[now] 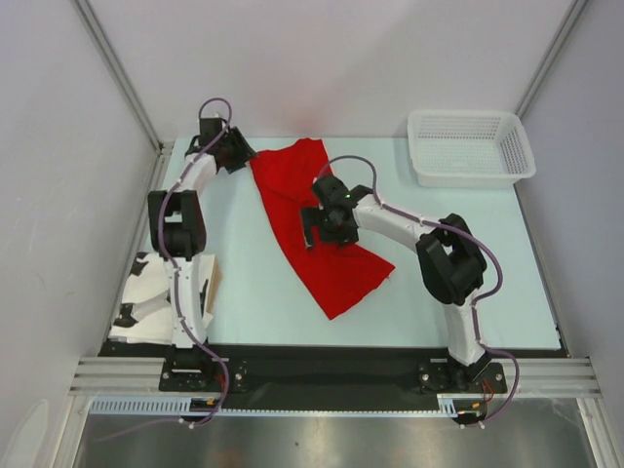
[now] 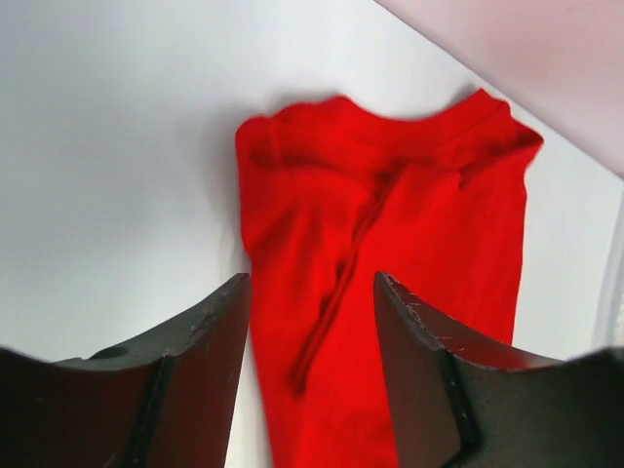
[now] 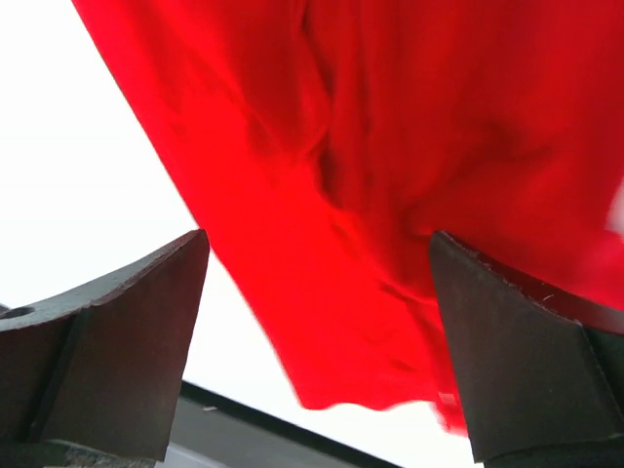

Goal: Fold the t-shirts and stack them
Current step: Fold the tshirt

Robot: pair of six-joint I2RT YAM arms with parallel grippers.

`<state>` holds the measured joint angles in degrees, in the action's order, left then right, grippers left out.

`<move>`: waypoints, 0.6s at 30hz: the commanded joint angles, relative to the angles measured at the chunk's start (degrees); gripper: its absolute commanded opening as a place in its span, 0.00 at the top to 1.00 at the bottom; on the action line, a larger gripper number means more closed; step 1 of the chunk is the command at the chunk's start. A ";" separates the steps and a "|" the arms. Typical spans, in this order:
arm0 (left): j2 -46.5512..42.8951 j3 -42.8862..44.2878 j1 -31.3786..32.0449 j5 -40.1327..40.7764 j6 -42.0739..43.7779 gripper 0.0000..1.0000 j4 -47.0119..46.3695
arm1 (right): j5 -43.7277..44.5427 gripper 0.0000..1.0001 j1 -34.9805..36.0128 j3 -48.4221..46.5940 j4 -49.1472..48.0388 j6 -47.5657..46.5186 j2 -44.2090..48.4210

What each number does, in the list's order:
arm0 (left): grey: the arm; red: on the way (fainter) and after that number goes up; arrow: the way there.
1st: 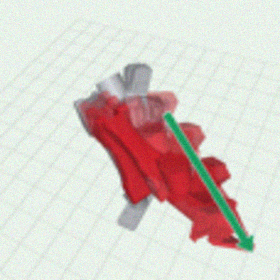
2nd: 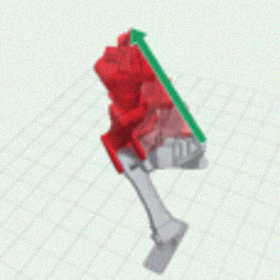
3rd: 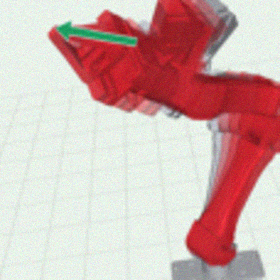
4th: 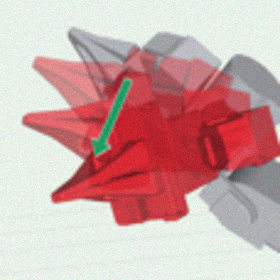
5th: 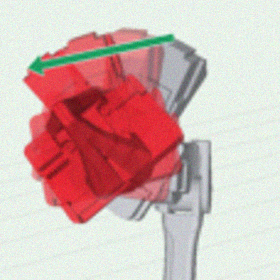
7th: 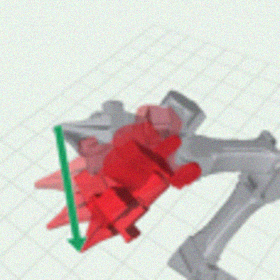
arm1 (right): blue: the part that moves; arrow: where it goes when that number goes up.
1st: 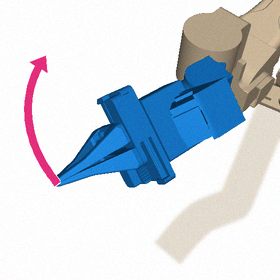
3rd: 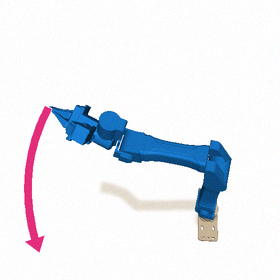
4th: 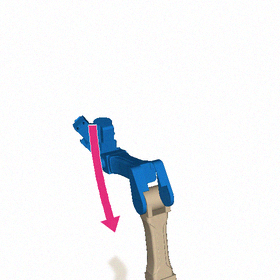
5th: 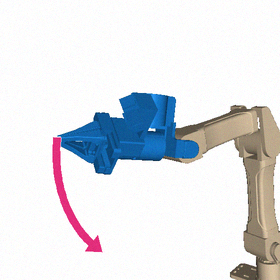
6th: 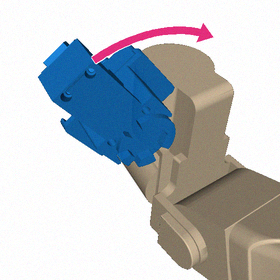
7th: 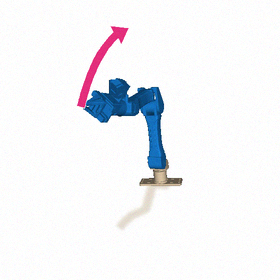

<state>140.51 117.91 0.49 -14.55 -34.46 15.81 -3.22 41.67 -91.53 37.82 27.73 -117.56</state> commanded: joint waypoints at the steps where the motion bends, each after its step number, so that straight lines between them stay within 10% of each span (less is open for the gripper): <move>1: -14.54 -2.06 -0.23 5.57 6.59 0.41 7.55 | 5.16 0.00 -2.99 -3.49 7.87 -9.44 5.66; 7: -31.66 -17.14 3.89 4.89 7.91 0.45 11.07 | -4.12 0.03 -12.12 7.39 6.05 -13.66 17.86; 15: -56.90 -57.02 18.47 -3.56 -3.93 0.55 2.22 | -17.86 0.41 -24.18 24.02 -2.49 -20.61 26.59; 18: -63.68 -64.97 26.65 -3.48 -11.31 0.53 -2.52 | -18.58 0.41 -24.44 24.55 -3.02 -21.31 26.15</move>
<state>81.95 59.51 22.68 -15.86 -36.80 18.09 -16.82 16.88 -67.16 38.02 9.67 -91.77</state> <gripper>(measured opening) 0.458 0.593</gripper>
